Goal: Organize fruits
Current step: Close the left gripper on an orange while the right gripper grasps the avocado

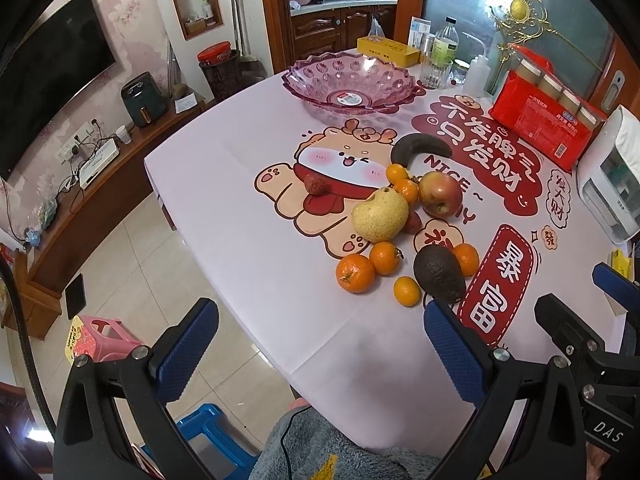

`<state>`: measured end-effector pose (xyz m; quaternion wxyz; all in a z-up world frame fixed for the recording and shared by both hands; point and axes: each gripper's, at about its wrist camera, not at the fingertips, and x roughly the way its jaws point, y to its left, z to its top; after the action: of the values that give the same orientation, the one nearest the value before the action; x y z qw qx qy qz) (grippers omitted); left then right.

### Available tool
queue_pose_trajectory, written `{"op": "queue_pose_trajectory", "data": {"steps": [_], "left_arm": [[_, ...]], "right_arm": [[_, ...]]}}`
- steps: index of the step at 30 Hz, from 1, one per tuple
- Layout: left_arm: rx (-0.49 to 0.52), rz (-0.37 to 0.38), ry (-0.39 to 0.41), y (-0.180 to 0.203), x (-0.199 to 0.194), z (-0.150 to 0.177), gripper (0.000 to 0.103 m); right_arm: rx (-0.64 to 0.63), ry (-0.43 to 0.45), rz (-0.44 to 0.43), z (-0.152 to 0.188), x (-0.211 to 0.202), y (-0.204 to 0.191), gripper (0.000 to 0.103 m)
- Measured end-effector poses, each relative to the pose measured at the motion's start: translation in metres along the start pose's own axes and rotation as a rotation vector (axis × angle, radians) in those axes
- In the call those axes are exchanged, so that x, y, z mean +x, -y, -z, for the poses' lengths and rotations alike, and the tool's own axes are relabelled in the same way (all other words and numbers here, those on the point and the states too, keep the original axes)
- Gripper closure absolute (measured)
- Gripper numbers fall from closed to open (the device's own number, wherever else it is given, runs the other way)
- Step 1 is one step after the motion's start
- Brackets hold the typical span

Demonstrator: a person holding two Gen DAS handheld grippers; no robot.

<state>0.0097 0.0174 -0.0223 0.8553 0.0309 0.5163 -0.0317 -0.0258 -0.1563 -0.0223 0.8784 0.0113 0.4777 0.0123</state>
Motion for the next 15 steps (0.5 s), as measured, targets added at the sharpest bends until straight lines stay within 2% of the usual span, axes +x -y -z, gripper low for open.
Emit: {"op": "queue_pose_trajectory", "data": {"steps": [5, 10, 15], "left_arm": [[0.008, -0.003, -0.003, 0.000, 0.013, -0.007, 0.001], [0.021, -0.027, -0.012, -0.002, 0.028, -0.012, 0.001], [0.044, 0.023, -0.049, -0.001, 0.049, -0.011, 0.001]], "right_arm": [[0.001, -0.017, 0.000, -0.005, 0.012, 0.007, 0.012], [-0.003, -0.038, -0.016, -0.007, 0.026, 0.010, 0.019], [-0.017, -0.045, -0.047, -0.007, 0.040, 0.010, 0.021]]}}
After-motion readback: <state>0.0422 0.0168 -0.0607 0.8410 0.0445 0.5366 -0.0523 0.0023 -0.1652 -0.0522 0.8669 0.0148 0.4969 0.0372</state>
